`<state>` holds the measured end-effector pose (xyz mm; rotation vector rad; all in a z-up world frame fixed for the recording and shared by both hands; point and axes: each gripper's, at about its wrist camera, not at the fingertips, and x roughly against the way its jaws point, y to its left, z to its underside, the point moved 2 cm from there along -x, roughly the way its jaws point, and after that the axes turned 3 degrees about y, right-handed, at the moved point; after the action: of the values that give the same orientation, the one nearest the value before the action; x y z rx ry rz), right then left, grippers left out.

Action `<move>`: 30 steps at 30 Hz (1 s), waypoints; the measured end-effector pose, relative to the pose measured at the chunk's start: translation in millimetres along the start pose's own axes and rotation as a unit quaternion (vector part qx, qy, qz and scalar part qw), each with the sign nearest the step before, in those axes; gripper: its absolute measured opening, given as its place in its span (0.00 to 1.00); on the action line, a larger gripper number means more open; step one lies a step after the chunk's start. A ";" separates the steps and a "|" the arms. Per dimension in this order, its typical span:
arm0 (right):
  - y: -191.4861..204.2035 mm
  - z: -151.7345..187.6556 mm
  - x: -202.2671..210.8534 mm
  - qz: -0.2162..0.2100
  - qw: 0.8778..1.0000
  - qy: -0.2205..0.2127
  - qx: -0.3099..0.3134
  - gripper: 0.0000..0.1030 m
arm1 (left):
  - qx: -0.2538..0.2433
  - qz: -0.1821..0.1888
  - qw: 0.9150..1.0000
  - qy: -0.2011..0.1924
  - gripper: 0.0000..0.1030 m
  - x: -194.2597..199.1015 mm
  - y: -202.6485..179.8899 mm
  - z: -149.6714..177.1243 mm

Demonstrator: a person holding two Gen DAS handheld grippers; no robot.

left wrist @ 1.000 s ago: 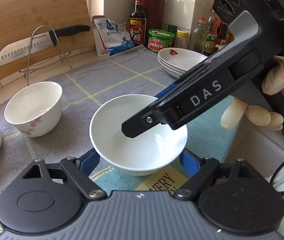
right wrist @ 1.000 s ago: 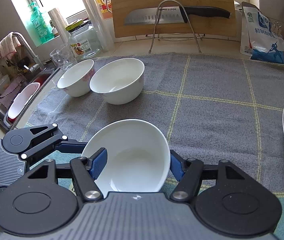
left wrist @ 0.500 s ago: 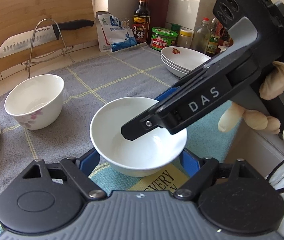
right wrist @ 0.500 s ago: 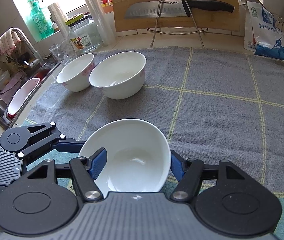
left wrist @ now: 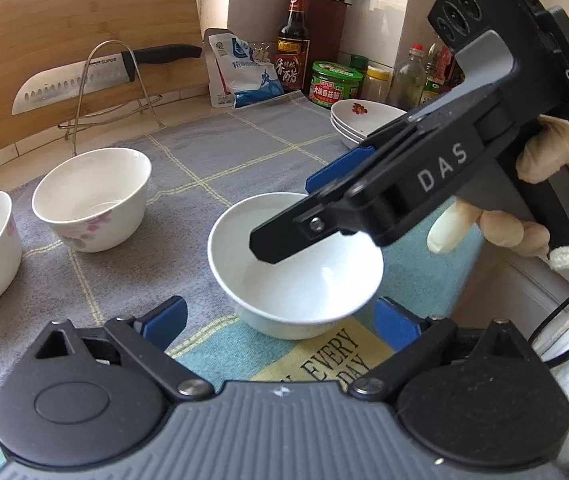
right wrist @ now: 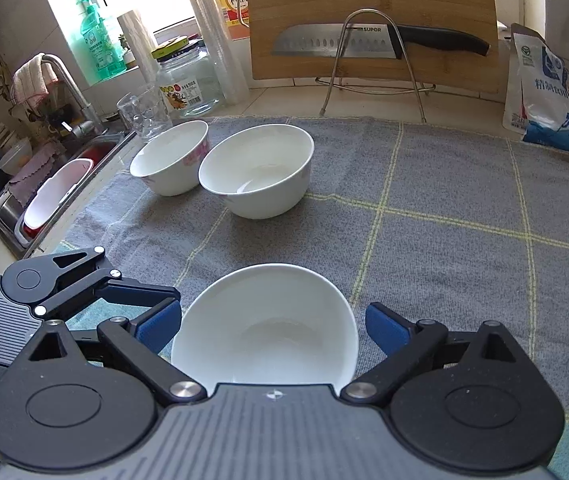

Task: Organize plates and bowls
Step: 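Carry the bowl beside the plate stack, set it down, open right gripper, then move the right gripper to a pink-patterned white bowl and grasp its rim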

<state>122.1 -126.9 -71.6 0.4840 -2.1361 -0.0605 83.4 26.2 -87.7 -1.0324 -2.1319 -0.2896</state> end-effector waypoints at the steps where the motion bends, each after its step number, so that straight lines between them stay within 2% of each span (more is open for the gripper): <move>1: 0.4 -2.4 1.1 0.000 1.000 -0.002 0.005 0.98 | 0.001 -0.007 1.000 -0.003 0.96 4.6 2.4 1.3; 5: 1.5 -13.6 2.2 0.011 1.000 -0.013 0.026 0.98 | 0.012 -0.048 0.998 -0.025 0.97 20.9 17.1 2.1; 9: 0.3 -27.2 -1.2 0.020 0.999 -0.020 0.038 0.98 | 0.031 -0.110 0.992 -0.054 0.99 24.7 38.1 -1.7; 13: 2.1 -42.8 -5.4 0.026 0.998 -0.026 0.054 0.98 | 0.037 -0.153 0.985 -0.071 0.99 17.2 56.4 -4.9; 22: 8.2 -75.6 -28.5 0.026 0.994 -0.016 0.107 0.98 | 0.047 -0.169 0.982 -0.074 0.99 -10.9 76.7 -16.4; 30: 0.9 -99.6 -56.0 0.020 0.993 -0.002 0.120 0.98 | 0.057 -0.172 0.982 -0.057 0.99 -36.2 85.9 -21.8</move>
<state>230.0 -92.1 -57.5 0.5808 -2.1673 0.2192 174.0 50.4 -107.3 -0.6242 -2.3988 -0.2744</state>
